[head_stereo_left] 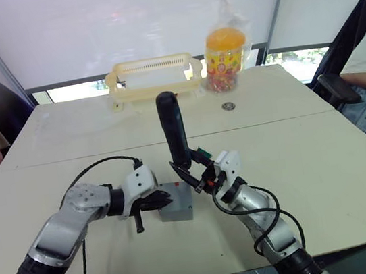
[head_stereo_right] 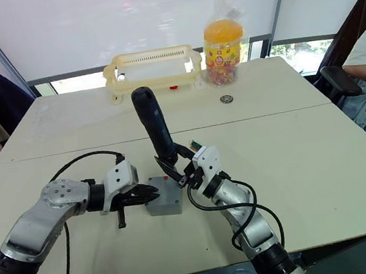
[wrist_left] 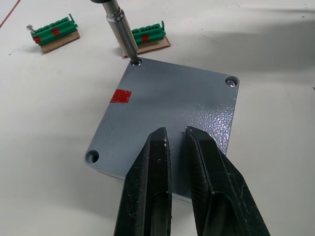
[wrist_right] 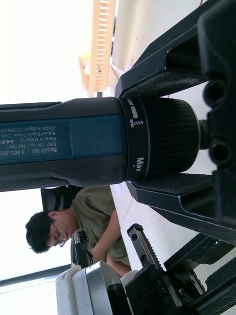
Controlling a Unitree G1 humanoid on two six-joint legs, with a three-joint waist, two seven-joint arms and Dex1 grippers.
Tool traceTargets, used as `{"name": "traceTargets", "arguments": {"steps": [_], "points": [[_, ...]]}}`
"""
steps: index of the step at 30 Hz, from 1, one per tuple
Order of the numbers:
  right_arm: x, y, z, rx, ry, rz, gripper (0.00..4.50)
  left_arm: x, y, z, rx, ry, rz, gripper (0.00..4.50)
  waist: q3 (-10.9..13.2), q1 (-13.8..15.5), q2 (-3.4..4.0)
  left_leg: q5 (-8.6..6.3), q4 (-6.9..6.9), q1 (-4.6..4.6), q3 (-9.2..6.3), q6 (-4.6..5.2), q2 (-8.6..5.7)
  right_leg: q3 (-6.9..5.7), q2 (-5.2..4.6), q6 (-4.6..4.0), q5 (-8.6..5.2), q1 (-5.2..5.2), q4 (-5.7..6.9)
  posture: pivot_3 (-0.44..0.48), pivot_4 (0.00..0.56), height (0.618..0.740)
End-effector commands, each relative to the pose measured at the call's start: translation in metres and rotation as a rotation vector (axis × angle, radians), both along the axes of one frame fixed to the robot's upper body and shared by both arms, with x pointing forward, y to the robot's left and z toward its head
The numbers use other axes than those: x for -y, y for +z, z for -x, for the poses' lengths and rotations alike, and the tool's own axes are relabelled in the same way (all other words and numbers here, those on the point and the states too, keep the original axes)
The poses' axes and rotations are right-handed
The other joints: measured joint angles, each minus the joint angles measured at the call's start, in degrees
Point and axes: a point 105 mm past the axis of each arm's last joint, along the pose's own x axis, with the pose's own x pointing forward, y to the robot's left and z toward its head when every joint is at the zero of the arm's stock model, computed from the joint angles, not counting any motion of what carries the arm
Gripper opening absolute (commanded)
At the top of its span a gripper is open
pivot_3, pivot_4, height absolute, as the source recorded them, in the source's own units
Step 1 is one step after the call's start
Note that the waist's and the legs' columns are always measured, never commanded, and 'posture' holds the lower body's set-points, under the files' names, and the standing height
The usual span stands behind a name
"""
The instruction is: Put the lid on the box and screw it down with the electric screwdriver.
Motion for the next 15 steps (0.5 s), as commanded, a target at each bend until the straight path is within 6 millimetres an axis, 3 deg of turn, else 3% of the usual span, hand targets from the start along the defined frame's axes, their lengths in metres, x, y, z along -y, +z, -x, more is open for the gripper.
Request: {"name": "traceTargets", "arguments": {"steps": [1, 5, 8, 15], "points": [[0.014, -0.052, -0.006, -0.174, -0.059, 0.117, 1.72, -0.003, -0.024, 0.004, -0.078, 0.015, -0.058, 0.56, 0.00, 0.01, 0.01, 0.00, 0.00, 0.00, 0.00, 0.00, 0.00, 0.00, 0.00, 0.00, 0.00, 0.00, 0.00, 0.000, 0.150, 0.740], [0.015, -0.048, -0.007, -0.166, -0.066, 0.115, 1.72, -0.004, -0.028, 0.007, -0.088, 0.000, -0.076, 0.56, 0.01, 0.07, 0.02, 0.00, 0.00, -0.02, -0.02, 0.00, 0.00, 0.01, -0.02, 0.00, 0.00, -0.01, -0.01, 0.000, 0.150, 0.740], [0.017, -0.034, -0.007, -0.119, -0.078, 0.092, 1.72, -0.004, -0.031, 0.008, -0.091, -0.005, -0.085, 0.56, 0.02, 0.08, 0.04, 0.00, 0.00, -0.02, -0.03, 0.00, 0.00, 0.01, -0.02, 0.00, 0.00, -0.02, -0.02, 0.000, 0.150, 0.740], [0.015, 0.049, 0.001, 0.070, -0.071, 0.020, 1.72, -0.003, -0.036, 0.010, -0.094, -0.009, -0.093, 0.56, 0.29, 0.45, 0.32, 0.01, 0.02, -0.23, -0.05, 0.01, -0.12, 0.00, -0.08, 0.00, 0.00, -0.10, -0.03, 0.000, 0.150, 0.740]]}}
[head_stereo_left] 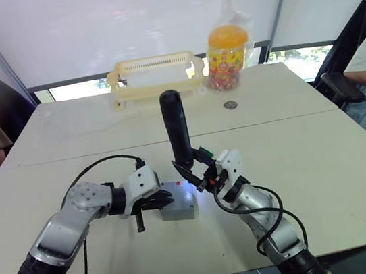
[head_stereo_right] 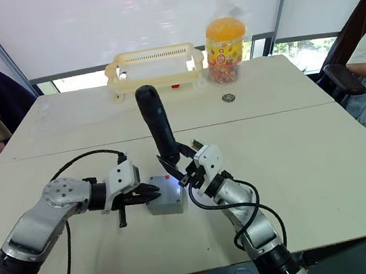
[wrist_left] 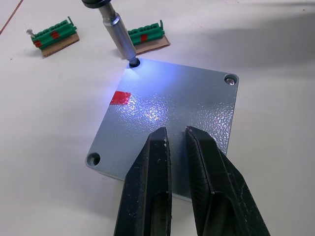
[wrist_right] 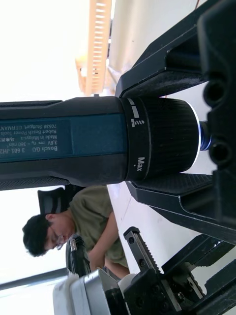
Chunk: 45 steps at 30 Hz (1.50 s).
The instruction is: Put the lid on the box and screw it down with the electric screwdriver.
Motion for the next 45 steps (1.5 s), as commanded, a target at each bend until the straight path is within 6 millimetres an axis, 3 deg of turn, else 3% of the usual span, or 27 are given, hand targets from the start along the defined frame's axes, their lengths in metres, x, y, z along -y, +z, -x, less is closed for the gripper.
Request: {"name": "traceTargets", "arguments": {"steps": [1, 10, 14, 18, 22, 26, 32, 36, 45], "points": [[0.009, 0.041, 0.003, 0.084, -0.046, -0.030, 1.72, -0.007, -0.037, 0.008, -0.123, 0.028, -0.081, 0.56, 0.16, 0.22, 0.03, 0.00, -0.01, -0.03, -0.01, 0.00, 0.00, -0.01, 0.01, 0.00, 0.00, -0.03, 0.00, 0.000, 0.150, 0.740], [0.028, 0.117, 0.014, 0.163, -0.076, -0.166, 1.72, -0.006, -0.032, 0.005, -0.108, 0.053, -0.037, 0.56, 0.42, 0.83, 0.02, 0.03, 0.01, -0.71, 0.01, 0.00, -0.08, -0.11, 0.05, -0.09, 0.15, -0.70, 0.09, 0.000, 0.150, 0.740], [0.056, 0.125, -0.001, -0.008, -0.120, -0.309, 1.72, 0.001, -0.012, 0.000, -0.087, 0.075, 0.072, 0.56, 0.44, 0.85, 0.02, 0.05, 0.00, -0.88, 0.00, -0.02, -0.08, -0.12, 0.07, 0.01, 0.26, -0.89, 0.11, 0.000, 0.150, 0.740], [0.078, 0.101, -0.002, -0.334, -0.013, -0.155, 1.72, 0.008, 0.029, 0.002, -0.042, 0.029, 0.172, 0.56, 1.18, 0.99, -0.15, 0.05, 0.13, -1.05, 0.00, 0.01, -0.12, -0.13, 0.02, -0.10, 0.21, -0.95, 0.09, 0.000, 0.150, 0.740], [0.124, 0.079, -0.003, -0.624, -0.125, -0.025, 1.72, 0.019, 0.063, 0.014, -0.063, -0.050, 0.270, 0.56, 2.10, 0.79, -0.17, 0.05, 0.10, -1.45, 0.05, 0.04, -0.12, -0.15, 0.02, 0.03, 0.29, -1.35, 0.11, 0.000, 0.150, 0.740], [0.171, 0.054, 0.009, -0.852, -0.235, 0.091, 1.72, 0.022, 0.073, 0.029, -0.083, -0.130, 0.248, 0.56, 2.17, 0.73, -0.11, 0.09, 0.09, -2.06, 0.16, -0.03, -0.11, -0.19, 0.00, 0.15, 0.39, -2.03, 0.23, 0.000, 0.150, 0.740], [0.212, 0.037, 0.019, -1.065, -0.352, 0.132, 1.72, 0.026, 0.068, 0.041, -0.088, -0.194, 0.179, 0.56, 2.38, 0.13, -0.17, -0.03, 0.13, -2.13, 0.55, 0.18, -0.16, -0.07, -0.07, 0.21, 0.38, -1.97, -0.04, 0.000, 0.150, 0.740], [0.227, 0.015, 0.024, -1.182, -0.423, 0.118, 1.72, 0.033, 0.062, 0.037, -0.070, -0.184, 0.190, 0.56, 2.43, -0.17, -0.23, -0.23, 0.71, -2.17, 0.59, 0.52, -0.12, -0.12, 0.02, 0.24, 0.40, -1.77, 0.07, 0.000, 0.150, 0.740], [0.221, -0.006, 0.020, -1.233, -0.463, 0.139, 1.72, 0.030, 0.055, 0.021, -0.047, -0.102, 0.215, 0.56, 2.47, -0.36, -0.21, -0.22, 1.27, -1.98, 0.61, 0.55, -0.12, 0.14, 0.07, 0.41, 0.71, -1.44, 0.11, 0.000, 0.150, 0.740]]}}
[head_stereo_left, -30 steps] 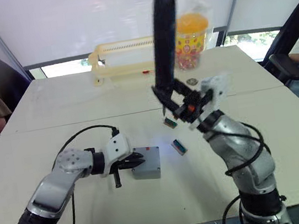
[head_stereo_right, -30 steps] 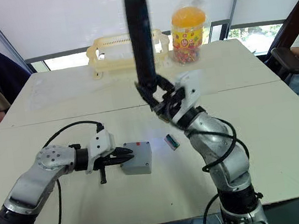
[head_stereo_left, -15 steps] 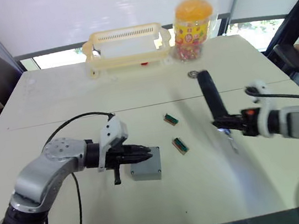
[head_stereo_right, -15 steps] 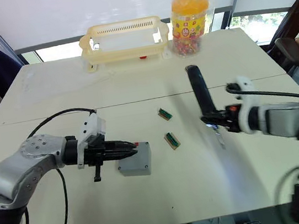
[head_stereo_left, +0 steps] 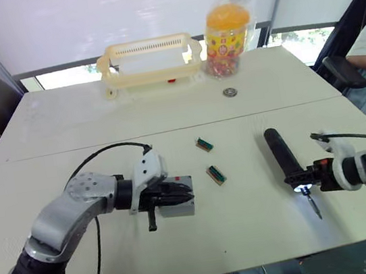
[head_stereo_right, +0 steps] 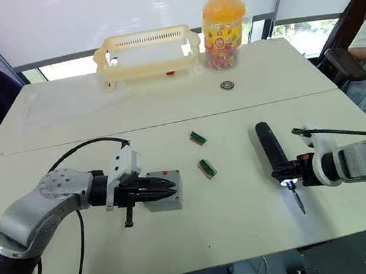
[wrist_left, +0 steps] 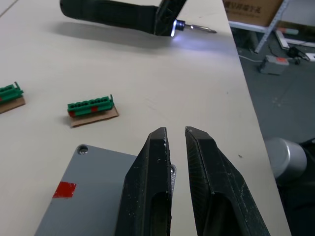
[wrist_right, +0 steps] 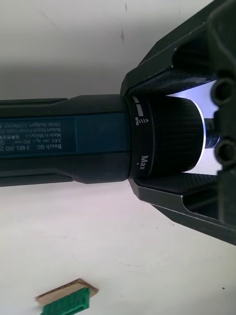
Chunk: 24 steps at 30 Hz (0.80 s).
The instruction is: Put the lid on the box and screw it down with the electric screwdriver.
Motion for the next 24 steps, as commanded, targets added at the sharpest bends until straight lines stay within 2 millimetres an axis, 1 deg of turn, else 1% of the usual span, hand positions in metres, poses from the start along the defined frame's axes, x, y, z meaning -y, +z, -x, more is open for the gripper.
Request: {"name": "traceTargets", "arguments": {"steps": [1, 4, 6, 7, 8, 9, 10, 12, 13, 14, 15, 16, 17, 18, 20, 22, 24], "points": [[-0.005, 0.013, -0.006, 0.065, 0.009, 0.006, 1.72, -0.005, 0.002, -0.003, 0.044, 0.022, -0.014, 0.56, 0.00, 0.10, 0.00, 0.00, 0.02, 0.00, 0.00, 0.00, 0.00, 0.00, 0.02, 0.01, 0.01, 0.01, 0.01, 0.000, 0.150, 0.740], [-0.007, 0.010, -0.006, 0.062, 0.011, 0.018, 1.72, -0.004, 0.002, -0.005, 0.049, 0.022, -0.010, 0.56, 0.00, 0.13, 0.00, 0.00, 0.00, -0.01, 0.00, 0.00, 0.00, 0.00, 0.04, 0.03, 0.02, 0.01, 0.00, 0.000, 0.150, 0.740], [-0.008, 0.006, -0.004, 0.055, 0.019, 0.033, 2.78, -0.004, 0.005, -0.008, 0.064, 0.036, -0.004, 0.56, 0.00, 0.16, 0.00, 0.00, 0.00, -0.01, -0.01, 0.00, 0.00, -0.01, 0.03, 0.05, 0.02, 0.02, 0.00, 0.000, 0.150, 0.740], [-0.009, 0.006, -0.004, 0.059, 0.025, 0.035, 3.14, -0.006, 0.007, -0.011, 0.073, 0.050, 0.000, 0.56, 0.00, 0.16, 0.00, 0.00, 0.00, -0.01, -0.02, 0.00, 0.00, 0.00, 0.03, 0.07, 0.04, 0.02, 0.00, 0.000, 0.150, 0.740], [-0.008, 0.008, -0.007, 0.074, 0.014, 0.038, 3.63, -0.009, 0.009, -0.015, 0.079, 0.069, 0.004, 0.56, -0.01, 0.17, 0.00, 0.00, 0.01, -0.01, -0.03, 0.01, 0.00, 0.00, 0.03, 0.11, 0.05, 0.02, 0.00, 0.000, 0.150, 0.740], [-0.008, 0.009, -0.009, 0.086, 0.005, 0.039, 4.21, -0.011, 0.010, -0.017, 0.082, 0.082, 0.006, 0.56, -0.01, 0.16, 0.00, 0.00, 0.03, -0.01, -0.03, 0.00, -0.01, 0.00, 0.03, 0.11, 0.06, 0.02, 0.01, 0.000, 0.150, 0.740], [-0.004, 0.015, -0.014, 0.117, -0.019, 0.065, 4.49, -0.016, 0.013, -0.022, 0.093, 0.113, 0.010, 0.56, -0.01, 0.17, 0.00, 0.00, 0.04, -0.01, -0.03, 0.00, -0.01, 0.00, 0.04, 0.11, 0.06, 0.04, 0.02, 0.000, 0.150, 0.740], [0.005, 0.028, -0.026, 0.173, -0.070, 0.114, 4.49, -0.028, 0.019, -0.035, 0.115, 0.201, 0.024, 0.56, 0.02, -0.10, 0.04, 0.00, 0.12, 0.01, -0.01, 0.00, -0.01, 0.01, 0.04, 0.11, 0.07, 0.04, 0.07, 0.000, 0.150, 0.740], [-0.001, 0.044, -0.034, 0.255, -0.047, 0.124, 4.49, -0.041, 0.024, -0.046, 0.135, 0.286, 0.040, 0.56, 0.01, -0.16, 0.04, 0.00, 0.16, 0.01, 0.01, 0.00, -0.01, 0.04, 0.03, 0.08, 0.09, 0.03, 0.09, 0.000, 0.150, 0.740], [-0.011, 0.058, -0.040, 0.336, -0.003, 0.126, 4.49, -0.052, 0.027, -0.055, 0.151, 0.357, 0.051, 0.56, 0.01, -0.21, 0.05, 0.00, 0.22, 0.02, 0.02, 0.00, 0.00, 0.04, 0.05, 0.07, 0.10, 0.03, 0.12, 0.000, 0.150, 0.740], [-0.028, 0.071, -0.042, 0.419, 0.077, 0.103, 4.49, -0.065, 0.029, -0.064, 0.165, 0.439, 0.062, 0.56, 0.01, -0.23, 0.06, 0.00, 0.27, 0.03, 0.02, 0.00, 0.00, 0.03, 0.09, 0.04, 0.12, 0.03, 0.15, 0.000, 0.150, 0.740], [-0.047, 0.078, -0.040, 0.471, 0.164, 0.066, 4.49, -0.077, 0.030, -0.071, 0.172, 0.506, 0.068, 0.56, 0.01, -0.23, 0.06, 0.00, 0.28, 0.03, 0.01, 0.00, -0.01, 0.03, 0.14, 0.04, 0.12, 0.03, 0.16, 0.000, 0.150, 0.740], [-0.067, 0.080, -0.035, 0.516, 0.267, 0.037, 4.49, -0.085, 0.028, -0.075, 0.173, 0.560, 0.070, 0.56, 0.00, -0.18, 0.04, 0.00, 0.28, 0.04, -0.01, 0.01, 0.03, 0.01, 0.21, 0.06, 0.13, 0.03, 0.16, 0.000, 0.150, 0.740], [-0.088, 0.079, -0.027, 0.559, 0.377, 0.026, 4.49, -0.093, 0.025, -0.081, 0.172, 0.619, 0.069, 0.56, -0.02, -0.07, 0.01, -0.01, 0.28, 0.03, -0.09, 0.00, 0.09, 0.00, 0.34, 0.09, 0.15, 0.04, 0.16, 0.000, 0.150, 0.740], [-0.117, 0.066, -0.016, 0.634, 0.560, 0.101, 4.49, -0.098, 0.014, -0.083, 0.157, 0.672, 0.054, 0.56, -0.03, 0.13, -0.01, -0.04, 0.27, 0.03, -0.20, 0.03, 0.15, -0.10, 0.41, 0.10, 0.15, 0.06, 0.20, 0.000, 0.150, 0.740], [-0.133, 0.050, -0.010, 0.696, 0.709, 0.225, 4.49, -0.097, 0.002, -0.077, 0.125, 0.669, 0.042, 0.56, -0.03, 0.27, -0.01, -0.08, 0.26, -0.02, -0.27, 0.06, 0.13, -0.18, 0.37, 0.11, 0.14, 0.04, 0.20, 0.000, 0.150, 0.740], [-0.147, 0.032, -0.005, 0.741, 0.841, 0.301, 4.49, -0.094, -0.013, -0.064, 0.076, 0.654, 0.023, 0.56, -0.03, 0.12, -0.01, -0.08, 0.27, -0.14, -0.27, 0.02, 0.06, -0.14, 0.13, 0.16, 0.12, -0.10, 0.22, 0.000, 0.150, 0.740]]}}
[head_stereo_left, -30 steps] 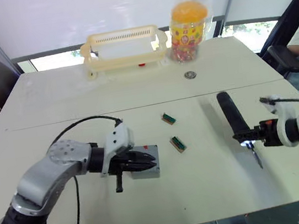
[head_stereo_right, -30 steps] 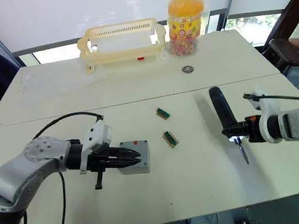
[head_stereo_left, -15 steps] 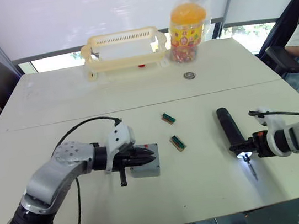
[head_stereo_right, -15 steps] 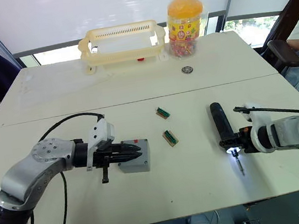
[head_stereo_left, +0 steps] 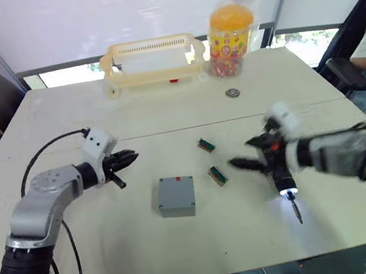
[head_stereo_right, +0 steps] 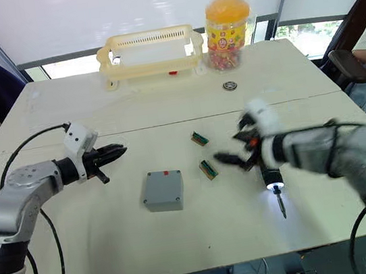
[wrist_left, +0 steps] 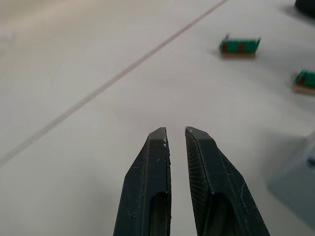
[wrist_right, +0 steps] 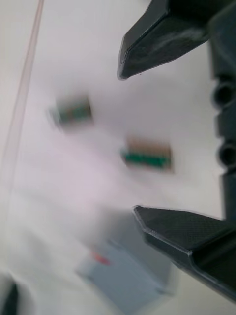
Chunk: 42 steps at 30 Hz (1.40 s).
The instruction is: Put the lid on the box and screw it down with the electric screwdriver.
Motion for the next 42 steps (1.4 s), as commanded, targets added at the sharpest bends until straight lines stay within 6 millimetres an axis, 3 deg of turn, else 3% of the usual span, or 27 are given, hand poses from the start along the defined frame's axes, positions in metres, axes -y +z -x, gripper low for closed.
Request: {"name": "traceTargets", "arguments": {"steps": [1, 5, 9, 17, 23, 28, 31, 36, 40, 42], "points": [[-0.022, -0.011, 0.005, 0.182, 0.174, 0.135, 4.49, 0.008, -0.010, 0.021, -0.024, -0.036, -0.013, 0.56, 0.00, -0.17, 0.00, 0.03, 0.02, -0.05, 0.09, -0.06, -0.10, 0.04, -0.14, 0.03, 0.02, -0.08, 0.00, 0.000, 0.150, 0.740], [-0.028, -0.022, 0.001, 0.215, 0.188, 0.138, 4.49, 0.023, -0.027, 0.048, -0.098, -0.097, 0.012, 0.56, -0.01, -0.08, -0.08, 0.09, 0.33, -0.22, 0.22, -0.15, -0.17, 0.20, -0.22, 0.23, 0.21, -0.10, -0.08, 0.000, 0.150, 0.740], [-0.035, -0.025, 0.001, 0.229, 0.210, 0.129, 4.49, 0.034, -0.031, 0.054, -0.117, -0.091, 0.056, 0.56, -0.02, 0.66, -0.10, 0.09, 0.33, -0.08, 0.08, -0.14, -0.14, 0.12, -0.18, 0.07, 0.28, 0.08, -0.09, 0.000, 0.150, 0.740], [-0.058, -0.031, -0.001, 0.270, 0.246, 0.131, 4.49, 0.049, -0.036, 0.040, -0.115, -0.086, 0.049, 0.56, -0.04, 0.96, -0.10, 0.13, 0.33, 0.21, 0.06, -0.19, -0.09, 0.10, -0.03, 0.00, 0.33, 0.31, -0.06, 0.000, 0.150, 0.740], [-0.074, -0.029, 0.012, 0.246, 0.278, 0.080, 4.49, 0.066, -0.030, 0.022, -0.090, -0.153, 0.043, 0.56, -0.05, 1.08, -0.10, 0.15, 0.33, 0.21, 0.05, -0.22, -0.15, 0.08, 0.00, -0.02, 0.35, 0.30, -0.03, 0.000, 0.150, 0.740], [-0.076, -0.028, 0.020, 0.219, 0.273, 0.074, 4.49, 0.078, -0.027, 0.006, -0.056, -0.178, 0.027, 0.56, -0.05, 1.15, -0.11, 0.14, 0.33, 0.20, 0.05, -0.21, -0.17, 0.09, -0.02, -0.01, 0.35, 0.30, -0.02, 0.000, 0.150, 0.740], [-0.064, -0.023, 0.020, 0.215, 0.237, 0.078, 4.49, 0.067, -0.026, -0.004, -0.031, -0.131, 0.005, 0.56, -0.05, 1.13, -0.11, 0.14, 0.33, 0.20, 0.04, -0.21, -0.18, 0.08, -0.02, -0.01, 0.35, 0.31, -0.02, 0.000, 0.150, 0.740], [-0.037, 0.013, 0.006, 0.202, 0.170, -0.080, 4.49, 0.030, -0.018, -0.005, -0.004, -0.016, 0.014, 0.56, -0.05, 0.56, -0.11, 0.14, 0.33, 0.21, 0.05, -0.21, -0.14, 0.09, 0.02, -0.02, 0.35, 0.28, 0.02, 0.000, 0.150, 0.740], [-0.023, 0.014, -0.030, 0.273, 0.085, -0.003, 4.49, 0.016, -0.025, 0.016, -0.052, 0.038, 0.045, 0.56, -0.07, -0.05, -0.11, 0.14, 0.32, 0.23, 0.05, -0.20, -0.10, 0.08, 0.02, -0.02, 0.35, 0.28, 0.08, 0.000, 0.150, 0.740], [-0.028, 0.007, -0.042, 0.291, 0.100, 0.024, 4.49, 0.018, -0.031, 0.032, -0.085, 0.041, 0.061, 0.56, -0.07, -0.32, -0.11, 0.13, 0.32, 0.23, 0.08, -0.20, -0.10, 0.10, -0.03, -0.01, 0.35, 0.28, 0.08, 0.000, 0.150, 0.740]]}}
